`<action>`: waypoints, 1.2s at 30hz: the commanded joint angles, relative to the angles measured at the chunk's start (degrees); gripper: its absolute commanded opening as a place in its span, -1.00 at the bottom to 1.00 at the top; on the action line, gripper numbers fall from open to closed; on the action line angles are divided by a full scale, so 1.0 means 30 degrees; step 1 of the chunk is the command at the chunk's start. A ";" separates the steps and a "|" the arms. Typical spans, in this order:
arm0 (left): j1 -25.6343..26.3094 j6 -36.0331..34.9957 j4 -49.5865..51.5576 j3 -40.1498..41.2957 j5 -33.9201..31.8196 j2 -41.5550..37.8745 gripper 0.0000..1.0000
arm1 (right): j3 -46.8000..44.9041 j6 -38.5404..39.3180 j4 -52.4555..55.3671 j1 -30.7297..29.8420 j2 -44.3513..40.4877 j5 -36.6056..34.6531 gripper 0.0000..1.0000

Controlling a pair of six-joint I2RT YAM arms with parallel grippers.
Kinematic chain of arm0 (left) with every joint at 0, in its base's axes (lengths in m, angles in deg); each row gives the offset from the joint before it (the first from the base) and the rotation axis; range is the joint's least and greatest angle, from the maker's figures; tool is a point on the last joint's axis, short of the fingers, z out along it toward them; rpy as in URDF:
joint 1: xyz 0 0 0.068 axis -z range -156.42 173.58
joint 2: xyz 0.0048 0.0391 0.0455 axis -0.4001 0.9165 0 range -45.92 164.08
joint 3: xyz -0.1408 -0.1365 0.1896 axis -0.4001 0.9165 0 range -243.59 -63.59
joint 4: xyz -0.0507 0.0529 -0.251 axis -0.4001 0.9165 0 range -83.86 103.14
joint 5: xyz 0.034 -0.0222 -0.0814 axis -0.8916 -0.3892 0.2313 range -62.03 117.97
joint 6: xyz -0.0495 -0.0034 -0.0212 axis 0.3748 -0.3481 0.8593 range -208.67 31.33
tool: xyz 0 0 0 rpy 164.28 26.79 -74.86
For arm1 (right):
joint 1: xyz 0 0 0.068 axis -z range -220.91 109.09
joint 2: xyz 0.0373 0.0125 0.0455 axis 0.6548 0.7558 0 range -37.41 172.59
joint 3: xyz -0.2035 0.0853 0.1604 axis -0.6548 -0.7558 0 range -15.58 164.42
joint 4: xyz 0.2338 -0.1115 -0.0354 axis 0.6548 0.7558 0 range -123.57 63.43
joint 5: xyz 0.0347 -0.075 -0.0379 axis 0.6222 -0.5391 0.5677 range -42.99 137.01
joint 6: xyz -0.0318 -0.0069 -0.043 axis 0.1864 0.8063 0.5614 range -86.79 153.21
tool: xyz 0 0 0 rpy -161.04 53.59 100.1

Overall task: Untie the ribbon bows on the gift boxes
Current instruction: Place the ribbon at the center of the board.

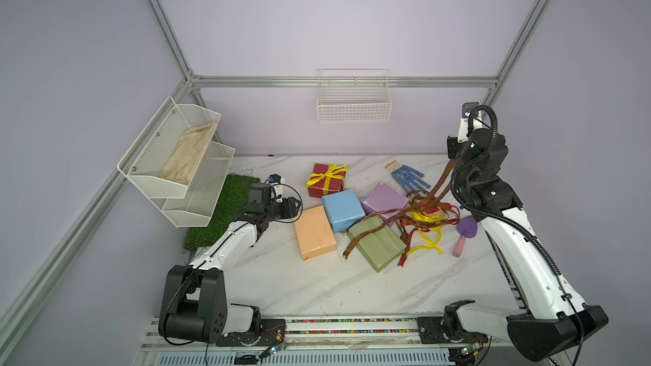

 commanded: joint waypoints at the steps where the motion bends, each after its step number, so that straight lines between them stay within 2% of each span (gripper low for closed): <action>1: 0.0176 -0.0514 -0.0190 -0.1031 0.0385 -0.0887 0.11 | -0.1511 -0.5472 0.3049 0.1658 0.0617 0.2984 -1.00; 5: 0.0371 -0.0542 -0.0086 -0.0884 0.0351 -0.1194 0.12 | -0.3611 -0.7675 0.3543 0.2688 0.1910 0.5310 -1.00; 11: 0.0596 -0.0777 0.0385 -0.0910 0.0043 -0.1579 0.12 | -0.5186 -0.9083 0.3748 0.3360 0.4796 0.6315 -1.00; 15: 0.0785 -0.0778 0.0526 -0.0939 0.0010 -0.1668 0.12 | -0.5239 -1.0062 0.4237 0.3620 0.5846 0.8244 -1.00; 23: 0.1032 -0.0959 0.1115 -0.1170 -0.0154 -0.1638 0.12 | -0.4534 -1.0494 0.5864 0.3925 0.7899 0.9257 -0.99; 25: 0.1041 -0.0953 0.1201 -0.1202 -0.0164 -0.1639 0.12 | -0.4048 -1.0509 0.6506 0.3925 0.8052 0.9746 -0.38; 27: 0.1089 -0.0953 0.1295 -0.1281 -0.0177 -0.1639 0.12 | -0.3562 -1.0644 0.7296 0.3926 0.8014 1.0126 -0.03; 31: 0.1136 -0.1037 0.1486 -0.1407 -0.0254 -0.1636 0.12 | -0.3078 -1.0452 0.8152 0.3926 0.7099 1.1477 0.21; 36: 0.1188 -0.1100 0.1676 -0.1636 -0.0343 -0.1565 0.12 | -0.3039 -1.0509 0.8333 0.3817 0.5702 1.5740 0.41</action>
